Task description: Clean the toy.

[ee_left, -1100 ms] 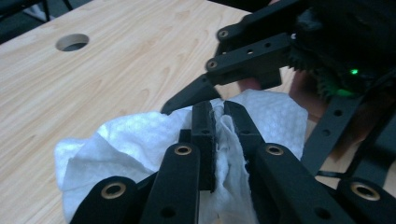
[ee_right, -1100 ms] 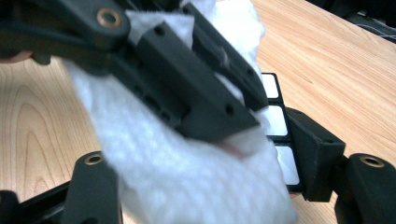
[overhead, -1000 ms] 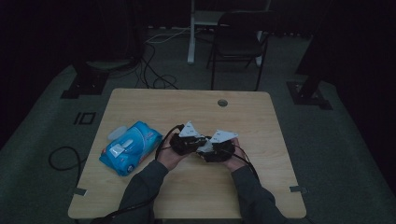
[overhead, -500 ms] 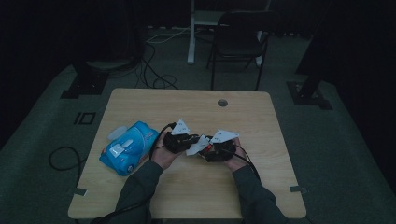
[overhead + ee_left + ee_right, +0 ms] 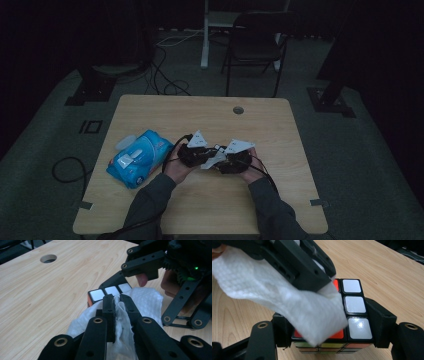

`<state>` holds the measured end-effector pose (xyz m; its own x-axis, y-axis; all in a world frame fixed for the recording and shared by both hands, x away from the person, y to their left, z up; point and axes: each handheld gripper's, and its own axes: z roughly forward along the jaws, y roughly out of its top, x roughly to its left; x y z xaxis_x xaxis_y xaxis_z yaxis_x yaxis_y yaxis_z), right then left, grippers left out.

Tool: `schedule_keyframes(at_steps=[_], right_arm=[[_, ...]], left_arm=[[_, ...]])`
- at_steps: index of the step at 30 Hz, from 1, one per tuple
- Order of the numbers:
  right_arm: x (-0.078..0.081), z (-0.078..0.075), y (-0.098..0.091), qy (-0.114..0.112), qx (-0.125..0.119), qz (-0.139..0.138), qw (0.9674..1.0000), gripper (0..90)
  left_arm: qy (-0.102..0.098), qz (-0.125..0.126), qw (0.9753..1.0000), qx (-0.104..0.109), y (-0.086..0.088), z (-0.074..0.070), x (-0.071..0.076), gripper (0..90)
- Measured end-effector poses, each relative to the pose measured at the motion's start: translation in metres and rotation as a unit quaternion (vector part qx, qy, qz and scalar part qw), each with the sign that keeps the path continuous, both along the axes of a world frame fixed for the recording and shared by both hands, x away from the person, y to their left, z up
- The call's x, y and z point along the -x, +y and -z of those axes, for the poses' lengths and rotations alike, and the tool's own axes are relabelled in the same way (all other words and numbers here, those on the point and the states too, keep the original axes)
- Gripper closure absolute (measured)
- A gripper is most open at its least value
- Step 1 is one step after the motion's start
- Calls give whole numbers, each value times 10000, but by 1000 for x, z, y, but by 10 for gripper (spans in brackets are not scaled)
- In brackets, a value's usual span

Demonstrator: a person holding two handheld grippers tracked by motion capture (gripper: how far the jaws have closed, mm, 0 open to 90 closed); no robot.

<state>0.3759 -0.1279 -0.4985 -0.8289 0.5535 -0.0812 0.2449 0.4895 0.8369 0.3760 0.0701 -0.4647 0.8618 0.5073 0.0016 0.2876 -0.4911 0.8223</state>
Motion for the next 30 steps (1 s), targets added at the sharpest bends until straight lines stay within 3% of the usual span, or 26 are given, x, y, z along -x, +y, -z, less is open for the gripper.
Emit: schedule_keyframes(at_steps=[9,21,30], right_arm=[[0,-1,1,-18,-15,22,10000,342],[1,-1,3,-33,-48,-14,10000,342],[2,-2,2,-44,-63,-19,10000,342]], left_arm=[[5,77,10000,2,-5,-1,1,848],[100,355,9993,47,-15,-3,0,848],[54,242,9996,146,-10,-4,-2,848]])
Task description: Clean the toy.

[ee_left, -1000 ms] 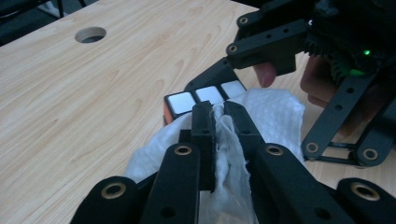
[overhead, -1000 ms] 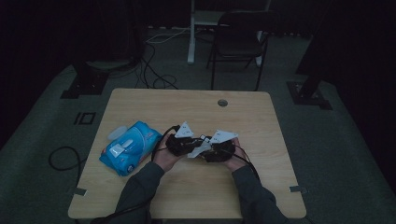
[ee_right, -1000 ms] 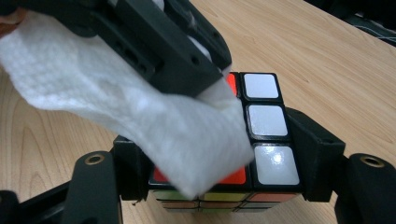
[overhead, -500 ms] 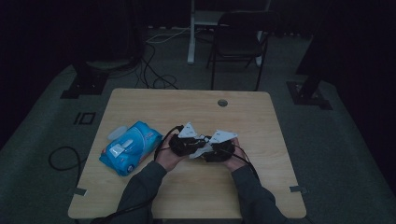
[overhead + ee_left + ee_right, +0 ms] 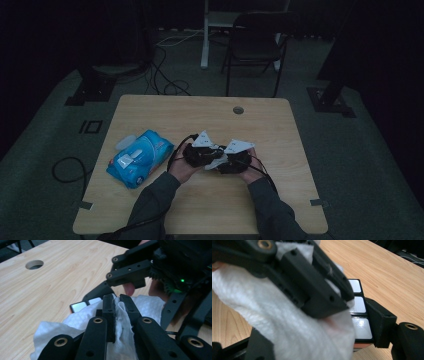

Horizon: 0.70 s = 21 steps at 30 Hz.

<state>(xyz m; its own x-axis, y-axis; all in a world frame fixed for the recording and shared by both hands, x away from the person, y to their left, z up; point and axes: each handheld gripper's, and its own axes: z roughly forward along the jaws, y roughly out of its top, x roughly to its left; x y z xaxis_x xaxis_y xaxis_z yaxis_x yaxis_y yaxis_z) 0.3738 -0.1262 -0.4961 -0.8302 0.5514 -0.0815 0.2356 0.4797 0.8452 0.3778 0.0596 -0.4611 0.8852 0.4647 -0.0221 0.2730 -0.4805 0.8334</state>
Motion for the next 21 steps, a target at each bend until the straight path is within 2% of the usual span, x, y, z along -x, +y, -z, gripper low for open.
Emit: schedule_keyframes(at_steps=[12,21], right_arm=[[2,-2,-5,19,-127,34,9999,343],[4,-2,-2,11,-123,-37,9999,342]], left_arm=[[-118,-590,9981,130,19,-4,-11,848],[-85,-808,9966,152,23,1,-17,848]])
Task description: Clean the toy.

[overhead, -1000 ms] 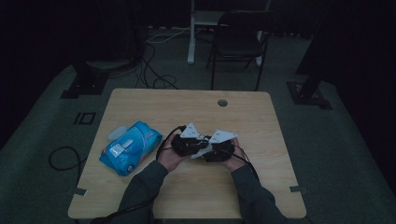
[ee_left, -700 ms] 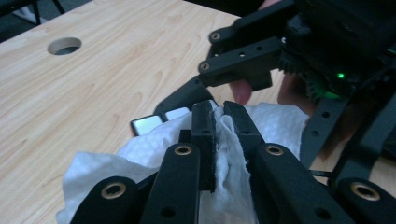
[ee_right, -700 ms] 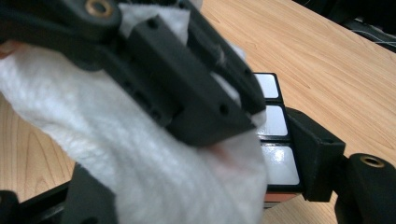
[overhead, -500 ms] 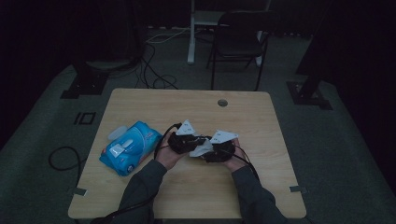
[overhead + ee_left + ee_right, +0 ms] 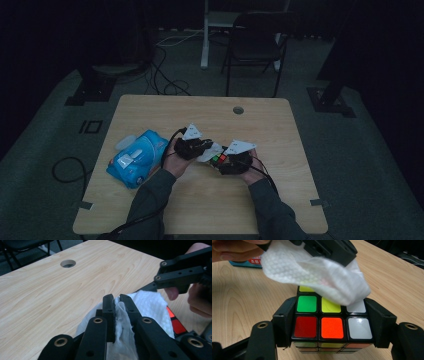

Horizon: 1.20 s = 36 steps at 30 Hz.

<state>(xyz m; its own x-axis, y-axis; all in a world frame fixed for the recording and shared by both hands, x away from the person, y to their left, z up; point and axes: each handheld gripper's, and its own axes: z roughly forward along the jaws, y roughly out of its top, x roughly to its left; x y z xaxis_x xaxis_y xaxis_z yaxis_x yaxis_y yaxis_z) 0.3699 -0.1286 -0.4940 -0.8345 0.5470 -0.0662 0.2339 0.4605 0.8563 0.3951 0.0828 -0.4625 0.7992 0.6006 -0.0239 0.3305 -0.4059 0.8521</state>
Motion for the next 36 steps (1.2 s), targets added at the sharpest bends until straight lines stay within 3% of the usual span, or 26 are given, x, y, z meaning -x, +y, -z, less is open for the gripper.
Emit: schedule_keyframes(at_steps=[21,36], right_arm=[[0,-2,-5,-50,-84,75,9999,343],[-1,-4,-10,-68,-121,165,9998,343]], left_arm=[[218,54,9992,-331,-6,19,-3,848],[409,71,9982,-439,-4,35,-4,848]])
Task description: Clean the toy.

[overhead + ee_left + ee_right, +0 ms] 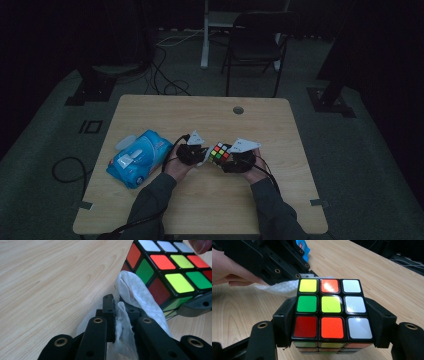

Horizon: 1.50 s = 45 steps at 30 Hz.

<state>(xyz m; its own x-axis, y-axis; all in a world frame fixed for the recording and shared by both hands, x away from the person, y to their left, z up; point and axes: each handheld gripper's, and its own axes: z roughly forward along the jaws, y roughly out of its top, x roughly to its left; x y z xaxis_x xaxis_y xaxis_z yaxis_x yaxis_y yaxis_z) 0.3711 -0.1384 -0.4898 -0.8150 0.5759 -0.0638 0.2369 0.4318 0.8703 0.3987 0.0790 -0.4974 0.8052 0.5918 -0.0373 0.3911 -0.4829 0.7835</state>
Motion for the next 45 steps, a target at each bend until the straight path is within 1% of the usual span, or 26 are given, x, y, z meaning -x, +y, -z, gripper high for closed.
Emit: schedule_keyframes(at_steps=[8,11,15,23,30,32,35,39,42,45], right_arm=[[-1,-1,-1,-13,-43,54,10000,342],[-1,-2,-2,-19,-45,93,9999,343],[-2,-2,-3,-16,-71,122,9999,342],[-2,-1,-2,4,-34,75,10000,342],[1,2,4,14,66,-63,10000,342],[2,3,6,50,75,-73,9999,342],[4,4,8,34,120,-141,9998,343],[6,5,11,48,156,-213,9996,342],[7,6,12,54,156,-246,9996,342],[8,6,12,35,179,-271,9995,342]], left_arm=[[51,-4,10000,-84,1,4,0,848],[74,1,9999,-104,2,5,1,848],[53,18,9999,-125,2,3,3,848],[5,49,10000,-5,2,-3,3,848],[-26,49,10000,45,2,-8,1,847],[-36,40,9999,88,2,-9,0,847],[-41,47,9999,127,3,-12,0,847],[-89,53,9998,160,3,-16,0,848],[-121,39,9996,258,3,-19,0,847],[-165,46,9995,279,4,-21,1,847]])
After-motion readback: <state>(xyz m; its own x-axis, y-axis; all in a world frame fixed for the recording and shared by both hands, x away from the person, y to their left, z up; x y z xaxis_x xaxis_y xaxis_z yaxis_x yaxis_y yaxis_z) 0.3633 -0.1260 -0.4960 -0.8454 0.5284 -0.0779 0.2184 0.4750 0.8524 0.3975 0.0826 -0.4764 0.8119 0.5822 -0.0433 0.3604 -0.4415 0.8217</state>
